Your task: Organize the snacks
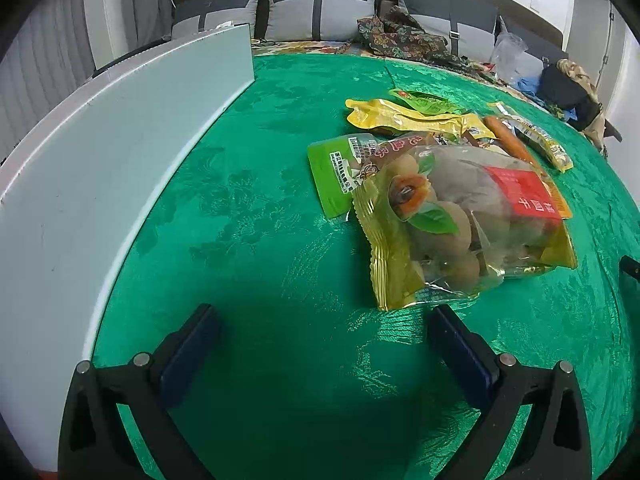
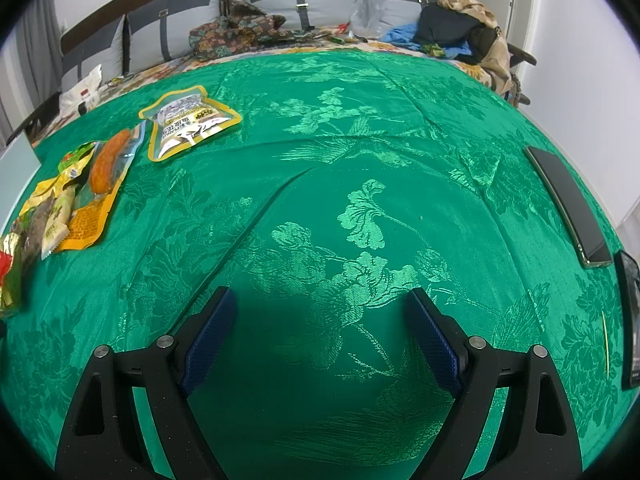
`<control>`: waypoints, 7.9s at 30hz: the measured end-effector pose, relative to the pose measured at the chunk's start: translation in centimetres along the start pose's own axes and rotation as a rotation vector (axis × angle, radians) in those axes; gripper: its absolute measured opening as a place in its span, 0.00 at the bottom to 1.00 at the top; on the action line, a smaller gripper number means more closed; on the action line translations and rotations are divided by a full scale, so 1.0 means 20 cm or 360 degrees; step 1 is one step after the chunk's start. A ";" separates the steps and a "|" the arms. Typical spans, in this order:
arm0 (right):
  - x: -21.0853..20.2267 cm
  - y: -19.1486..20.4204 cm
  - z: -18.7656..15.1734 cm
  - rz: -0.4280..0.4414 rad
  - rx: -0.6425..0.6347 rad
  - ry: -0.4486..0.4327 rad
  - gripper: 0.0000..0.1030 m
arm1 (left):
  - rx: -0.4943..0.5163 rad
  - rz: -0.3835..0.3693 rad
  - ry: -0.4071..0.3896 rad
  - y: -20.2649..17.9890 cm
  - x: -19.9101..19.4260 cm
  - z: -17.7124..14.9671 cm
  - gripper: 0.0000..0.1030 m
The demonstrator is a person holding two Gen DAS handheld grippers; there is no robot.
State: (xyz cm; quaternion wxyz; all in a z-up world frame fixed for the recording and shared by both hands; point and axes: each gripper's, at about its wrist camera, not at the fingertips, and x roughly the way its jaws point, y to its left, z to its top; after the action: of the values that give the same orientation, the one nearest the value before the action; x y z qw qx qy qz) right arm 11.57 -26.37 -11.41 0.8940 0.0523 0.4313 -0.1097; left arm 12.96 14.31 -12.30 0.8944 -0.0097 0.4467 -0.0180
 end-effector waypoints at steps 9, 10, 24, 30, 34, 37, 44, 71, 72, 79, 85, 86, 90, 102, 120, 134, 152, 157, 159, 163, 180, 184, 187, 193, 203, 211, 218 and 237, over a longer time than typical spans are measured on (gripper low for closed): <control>0.00 0.00 0.00 -0.0001 -0.0001 0.0000 0.87 | -0.0008 -0.0013 -0.0006 0.01 0.00 0.00 1.00; 0.00 0.00 0.00 -0.0001 -0.0001 0.0000 0.87 | -0.0008 -0.0012 -0.0006 0.01 0.00 0.00 1.00; 0.00 0.00 0.00 -0.0001 -0.0001 0.0000 0.87 | 0.0042 -0.0006 0.0049 0.00 0.00 -0.01 1.00; 0.00 0.00 0.00 -0.0001 -0.0001 0.0000 0.87 | 0.0036 -0.0093 0.0100 0.01 -0.08 -0.06 1.00; 0.00 0.00 0.00 -0.0001 -0.0001 0.0000 0.87 | 0.0070 -0.0161 -0.0001 -0.04 -0.18 0.04 1.00; 0.00 0.00 0.00 -0.0002 -0.0001 0.0000 0.87 | -0.0008 -0.0190 -0.0001 -0.05 -0.17 0.16 1.00; 0.00 0.00 0.00 -0.0002 0.0000 0.0000 0.87 | -0.0120 -0.0674 0.0088 -0.27 -0.03 0.27 0.98; 0.00 -0.01 0.00 -0.0002 0.0000 0.0000 0.87 | 0.0415 -0.0336 0.0344 -0.23 0.37 0.68 0.46; 0.00 -0.01 0.00 -0.0002 0.0000 0.0000 0.87 | 0.0343 -0.0307 0.0328 -0.20 0.35 0.67 0.44; 0.00 -0.01 0.00 -0.0002 0.0000 0.0000 0.87 | -0.0043 -0.0126 0.0445 -0.05 0.15 0.39 0.54; 0.00 -0.01 0.00 -0.0002 0.0000 0.0000 0.87 | 0.0271 -0.0082 0.0377 -0.07 0.15 0.34 0.86; 0.00 -0.01 0.00 -0.0002 0.0000 0.0000 0.87 | 0.0341 -0.0090 0.0383 -0.05 0.17 0.34 0.87; 0.00 -0.01 0.00 -0.0002 0.0000 0.0000 0.87 | 0.0485 -0.0150 0.0376 -0.06 0.17 0.29 0.84; 0.00 -0.01 0.00 -0.0002 0.0000 0.0000 0.87 | 0.0223 -0.0121 0.0274 -0.05 -0.01 0.07 0.60; 0.00 -0.01 0.00 -0.0003 0.0001 0.0000 0.87 | 0.0059 -0.0004 0.0059 0.02 0.00 -0.03 1.00; 0.00 -0.01 0.00 -0.0003 0.0002 -0.0001 0.87 | 0.0053 0.0001 0.0050 0.02 -0.01 -0.03 1.00; 0.00 -0.01 0.00 -0.0003 0.0003 -0.0002 0.87 | 0.0053 0.0001 0.0050 0.02 0.00 -0.03 1.00; 0.00 -0.01 0.00 -0.0003 0.0003 -0.0002 0.88 | 0.0049 -0.0002 0.0050 0.02 0.00 -0.03 1.00; 0.00 -0.01 0.00 -0.0003 0.0003 -0.0002 0.88 | 0.0049 -0.0002 0.0050 0.02 0.00 -0.03 1.00; 0.00 -0.01 0.00 -0.0003 0.0003 -0.0002 0.88 | 0.0049 -0.0003 0.0050 0.02 0.00 -0.03 1.00; -0.10 0.02 0.14 0.0156 0.0315 0.0229 0.86 | 0.0084 -0.0030 0.0064 0.02 -0.02 -0.03 0.98; -0.18 0.33 0.23 0.0434 0.0505 0.0366 0.86 | 0.0132 -0.0055 0.0044 -0.02 -0.03 -0.02 0.80; -0.11 0.67 0.24 0.0308 0.0310 0.0483 0.86 | 0.0140 -0.0048 0.0001 -0.02 -0.05 -0.01 0.50; -0.03 0.83 0.20 0.0233 0.0217 0.0455 0.68 | 0.0093 -0.0157 -0.0071 0.03 -0.12 -0.03 0.39; -0.26 0.41 0.10 0.0800 0.0538 0.0417 0.57 | -0.0309 -0.0536 -0.0085 0.21 -0.24 0.04 0.36; -0.61 1.04 0.40 0.1274 0.0197 0.0303 0.58 | -0.0579 -0.0587 -0.0364 0.63 -0.70 0.25 0.00; -0.93 1.97 0.49 0.1622 -0.0277 0.0282 0.53 | -0.0631 -0.0233 -0.0444 1.09 -0.87 0.31 0.00; -0.59 1.12 0.35 0.1022 -0.0273 0.0374 0.45 | -0.0112 -0.0424 -0.0075 0.39 -0.53 0.21 0.87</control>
State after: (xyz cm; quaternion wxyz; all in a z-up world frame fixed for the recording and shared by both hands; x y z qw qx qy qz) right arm 15.17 -4.17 2.06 0.8283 0.1222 0.5005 0.2203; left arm 10.20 22.49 -1.48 0.8934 -0.1008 0.4208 -0.1207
